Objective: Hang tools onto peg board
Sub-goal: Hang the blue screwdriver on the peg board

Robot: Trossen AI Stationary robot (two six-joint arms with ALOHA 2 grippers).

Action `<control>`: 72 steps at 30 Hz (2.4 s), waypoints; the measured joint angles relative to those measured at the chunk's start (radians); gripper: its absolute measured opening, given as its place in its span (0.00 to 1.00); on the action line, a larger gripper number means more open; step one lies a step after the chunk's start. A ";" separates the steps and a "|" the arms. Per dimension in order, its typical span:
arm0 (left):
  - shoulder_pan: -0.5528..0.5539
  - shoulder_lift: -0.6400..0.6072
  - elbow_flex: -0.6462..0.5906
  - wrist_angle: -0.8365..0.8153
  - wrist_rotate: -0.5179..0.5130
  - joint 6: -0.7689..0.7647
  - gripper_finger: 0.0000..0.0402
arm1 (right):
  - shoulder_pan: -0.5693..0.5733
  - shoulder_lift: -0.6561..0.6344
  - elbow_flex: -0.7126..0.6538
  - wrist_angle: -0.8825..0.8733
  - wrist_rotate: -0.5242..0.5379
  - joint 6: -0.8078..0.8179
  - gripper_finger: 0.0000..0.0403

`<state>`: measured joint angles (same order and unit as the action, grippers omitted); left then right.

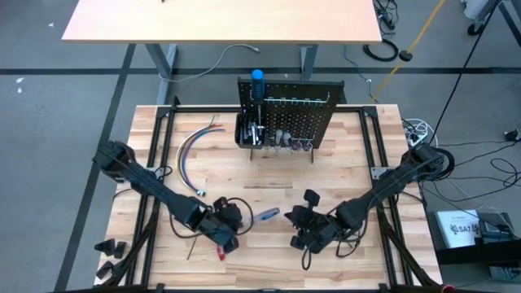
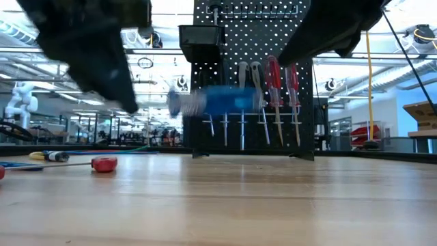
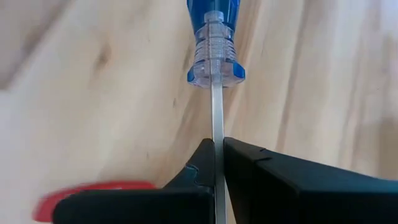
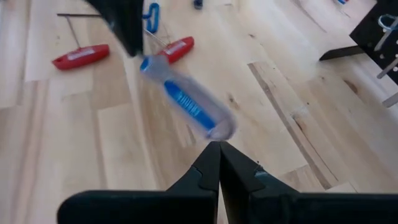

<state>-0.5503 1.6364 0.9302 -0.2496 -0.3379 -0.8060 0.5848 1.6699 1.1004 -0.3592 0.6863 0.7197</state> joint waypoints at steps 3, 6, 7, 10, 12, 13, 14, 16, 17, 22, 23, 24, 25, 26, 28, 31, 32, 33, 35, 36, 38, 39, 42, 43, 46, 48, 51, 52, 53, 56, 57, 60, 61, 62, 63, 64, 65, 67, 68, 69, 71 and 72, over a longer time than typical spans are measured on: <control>0.000 -0.060 0.000 -0.014 -0.053 0.033 0.03 | 0.016 -0.023 0.000 -0.006 0.002 -0.001 0.00; 0.000 -0.116 0.000 -0.032 -0.129 0.064 0.03 | 0.029 -0.044 0.000 -0.006 0.003 -0.001 0.00; 0.000 -0.133 0.000 -0.028 -0.154 0.079 0.03 | 0.031 -0.045 0.000 -0.005 0.003 0.000 0.00; 0.001 -0.170 0.000 0.029 -0.214 0.143 0.03 | 0.033 -0.045 0.000 0.009 0.014 0.000 0.00; 0.001 -0.183 0.000 0.098 -0.221 0.207 0.03 | 0.032 -0.045 0.000 0.028 0.019 0.000 0.00; 0.001 -0.186 0.000 0.135 -0.221 0.239 0.03 | 0.032 -0.045 0.000 0.035 0.021 -0.001 0.00; 0.001 -0.187 0.000 0.171 -0.220 0.268 0.03 | 0.032 -0.045 0.000 0.047 0.029 -0.004 0.00; 0.001 -0.188 0.000 0.238 -0.220 0.311 0.03 | 0.031 -0.045 0.000 0.074 0.085 -0.003 0.00; 0.001 -0.188 0.000 0.268 -0.220 0.329 0.03 | 0.031 -0.044 0.000 0.088 0.126 0.001 0.00; 0.025 -0.181 0.000 0.387 -0.229 0.365 0.03 | 0.024 -0.019 0.000 0.219 0.291 -0.016 0.00; 0.031 -0.177 0.000 0.413 -0.233 0.380 0.03 | 0.022 -0.013 0.000 0.237 0.301 -0.024 0.00; 0.035 -0.173 0.000 0.439 -0.235 0.398 0.03 | 0.018 -0.007 0.000 0.248 0.308 -0.026 0.00; 0.038 -0.171 0.000 0.458 -0.236 0.409 0.03 | 0.013 0.000 0.000 0.258 0.312 -0.026 0.00; 0.042 -0.171 0.000 0.474 -0.235 0.423 0.03 | 0.008 0.005 0.000 0.265 0.314 -0.027 0.00; 0.050 -0.171 0.000 0.490 -0.230 0.430 0.03 | -0.004 0.014 0.000 0.287 0.319 -0.028 0.00; 0.064 -0.170 0.000 0.483 -0.229 0.429 0.03 | -0.016 0.015 0.000 0.289 0.361 -0.027 0.00; 0.067 -0.170 0.000 0.479 -0.230 0.427 0.03 | -0.017 0.015 0.000 0.290 0.388 -0.027 0.00; 0.069 -0.170 0.000 0.473 -0.230 0.424 0.03 | -0.017 0.015 0.000 0.292 0.419 -0.028 0.00; 0.074 -0.167 0.000 0.460 -0.229 0.422 0.03 | -0.016 0.015 0.000 0.321 0.471 -0.044 0.00; 0.076 -0.166 0.000 0.449 -0.229 0.422 0.03 | -0.016 0.015 0.000 0.343 0.479 -0.065 0.00; 0.080 -0.165 0.000 0.434 -0.231 0.421 0.03 | -0.020 0.015 0.000 0.366 0.471 -0.103 0.00; 0.083 -0.165 0.000 0.434 -0.233 0.420 0.03 | -0.021 0.015 0.000 0.375 0.468 -0.119 0.00; 0.090 -0.165 0.000 0.423 -0.234 0.420 0.03 | -0.024 0.015 0.000 0.413 0.471 -0.159 0.00; 0.091 -0.165 0.000 0.423 -0.233 0.420 0.03 | -0.026 0.015 0.000 0.420 0.471 -0.170 0.00; 0.098 -0.165 0.000 0.423 -0.213 0.419 0.03 | -0.033 0.015 0.000 0.441 0.467 -0.197 0.00; 0.100 -0.163 0.000 0.419 -0.213 0.419 0.03 | -0.036 0.015 0.000 0.465 0.466 -0.220 0.00; 0.099 -0.150 0.000 0.420 -0.211 0.418 0.03 | -0.042 0.015 0.000 0.496 0.465 -0.257 0.00; 0.098 -0.142 0.000 0.421 -0.211 0.411 0.03 | -0.043 0.015 0.000 0.511 0.463 -0.272 0.00; 0.098 -0.134 0.000 0.425 -0.211 0.400 0.03 | -0.043 0.015 0.000 0.525 0.461 -0.288 0.00; 0.098 -0.110 0.001 0.432 -0.211 0.393 0.03 | -0.045 0.015 0.000 0.560 0.455 -0.330 0.00; 0.098 -0.104 0.001 0.432 -0.210 0.393 0.03 | -0.045 0.015 0.000 0.568 0.448 -0.340 0.00; 0.098 -0.093 0.001 0.429 -0.209 0.393 0.03 | -0.048 0.015 0.000 0.572 0.430 -0.347 0.00; 0.099 -0.093 0.001 0.430 -0.209 0.393 0.03 | -0.048 0.015 0.000 0.570 0.430 -0.344 0.00; 0.100 -0.094 0.001 0.430 -0.209 0.393 0.03 | -0.048 0.015 0.000 0.570 0.430 -0.343 0.00; 0.099 -0.094 0.001 0.430 -0.209 0.393 0.03 | -0.048 0.015 0.000 0.569 0.430 -0.343 0.00; 0.099 -0.094 0.001 0.430 -0.209 0.393 0.03 | -0.048 0.015 0.000 0.567 0.427 -0.344 0.00; 0.099 -0.093 0.001 0.429 -0.208 0.393 0.03 | -0.050 0.015 0.000 0.566 0.421 -0.344 0.00; 0.099 -0.093 0.001 0.427 -0.204 0.393 0.03 | -0.054 0.015 0.000 0.566 0.410 -0.346 0.00; 0.099 -0.093 0.001 0.427 -0.196 0.392 0.03 | -0.055 0.015 0.000 0.566 0.406 -0.346 0.00; 0.101 -0.093 0.001 0.426 -0.188 0.392 0.03 | -0.058 0.015 0.000 0.566 0.399 -0.346 0.00; 0.101 -0.093 0.000 0.422 -0.186 0.390 0.03 | -0.066 0.015 0.000 0.569 0.365 -0.346 0.00; 0.100 -0.093 -0.001 0.421 -0.186 0.389 0.03 | -0.069 0.015 0.000 0.571 0.349 -0.346 0.00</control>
<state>-0.4500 1.5429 0.9295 0.1719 -0.5240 -0.4174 0.5156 1.6848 1.1000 0.2114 1.0354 0.3733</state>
